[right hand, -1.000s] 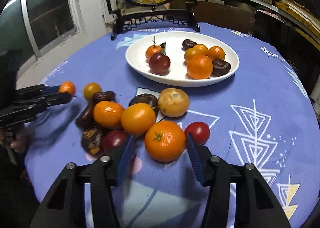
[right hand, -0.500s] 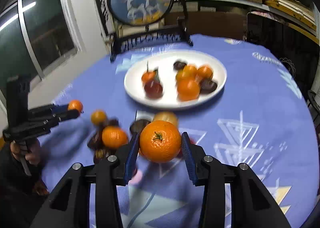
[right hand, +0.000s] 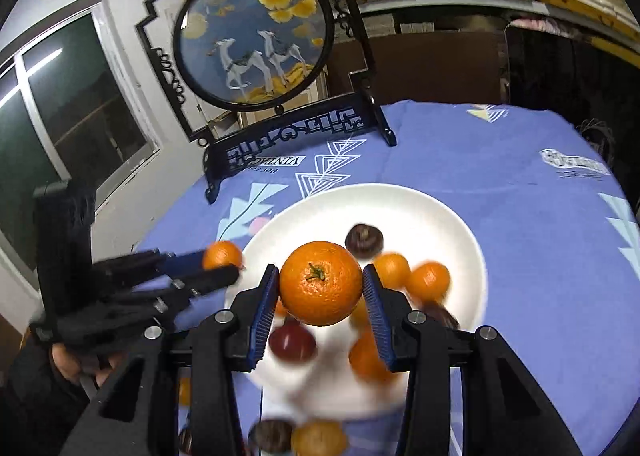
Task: Organize fruits
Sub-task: 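Carry a mandarin to the plate with the left tool while the right tool carries another mandarin, then grasp a dark date with the left tool while the right tool grasps a red plum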
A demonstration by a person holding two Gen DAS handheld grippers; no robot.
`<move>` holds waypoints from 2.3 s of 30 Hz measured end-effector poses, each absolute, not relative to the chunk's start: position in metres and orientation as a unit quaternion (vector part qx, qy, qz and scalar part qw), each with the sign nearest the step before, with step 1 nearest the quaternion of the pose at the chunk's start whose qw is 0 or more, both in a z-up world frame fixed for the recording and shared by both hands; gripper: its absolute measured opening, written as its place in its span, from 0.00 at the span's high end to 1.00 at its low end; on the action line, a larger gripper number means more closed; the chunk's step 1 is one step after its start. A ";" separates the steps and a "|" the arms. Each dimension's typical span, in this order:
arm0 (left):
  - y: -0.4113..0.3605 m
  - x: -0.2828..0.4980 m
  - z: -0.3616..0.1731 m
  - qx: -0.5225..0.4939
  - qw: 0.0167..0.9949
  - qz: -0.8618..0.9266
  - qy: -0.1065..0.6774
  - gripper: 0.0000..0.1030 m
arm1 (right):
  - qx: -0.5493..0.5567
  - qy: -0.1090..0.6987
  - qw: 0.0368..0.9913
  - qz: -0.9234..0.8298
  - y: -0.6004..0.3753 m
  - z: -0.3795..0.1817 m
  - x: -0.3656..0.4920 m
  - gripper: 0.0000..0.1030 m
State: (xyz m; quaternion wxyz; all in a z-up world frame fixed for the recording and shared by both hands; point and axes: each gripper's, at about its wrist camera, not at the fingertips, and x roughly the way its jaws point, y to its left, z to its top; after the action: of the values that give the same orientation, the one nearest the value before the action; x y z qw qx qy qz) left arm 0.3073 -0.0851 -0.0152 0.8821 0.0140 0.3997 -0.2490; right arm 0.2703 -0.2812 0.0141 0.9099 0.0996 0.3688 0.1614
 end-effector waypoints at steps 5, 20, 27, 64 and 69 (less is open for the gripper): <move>-0.084 0.320 -0.024 0.008 0.881 -0.236 0.411 0.38 | 0.105 0.358 0.914 0.156 -0.276 0.009 0.293 0.51; -0.047 0.141 -0.025 0.116 0.881 -0.294 0.352 0.27 | 0.107 0.343 0.921 0.147 -0.301 -0.001 0.142 0.44; -0.047 0.097 -0.059 0.156 0.871 -0.289 0.365 0.27 | 0.126 0.362 0.914 0.131 -0.313 -0.025 0.101 0.44; -0.028 0.116 -0.054 0.013 0.881 -0.301 0.364 0.60 | 0.107 0.406 0.878 0.228 -0.255 -0.041 0.077 0.63; -0.035 0.130 -0.028 0.026 0.888 -0.300 0.346 0.60 | 0.104 0.369 0.900 0.209 -0.283 -0.008 0.088 0.63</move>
State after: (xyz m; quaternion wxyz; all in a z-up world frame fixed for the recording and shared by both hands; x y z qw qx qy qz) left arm 0.1295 -0.0347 -0.0283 0.8885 0.0260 0.3464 -0.2999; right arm 0.0881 -0.2830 -0.0079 0.8998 0.1037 0.3685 0.2093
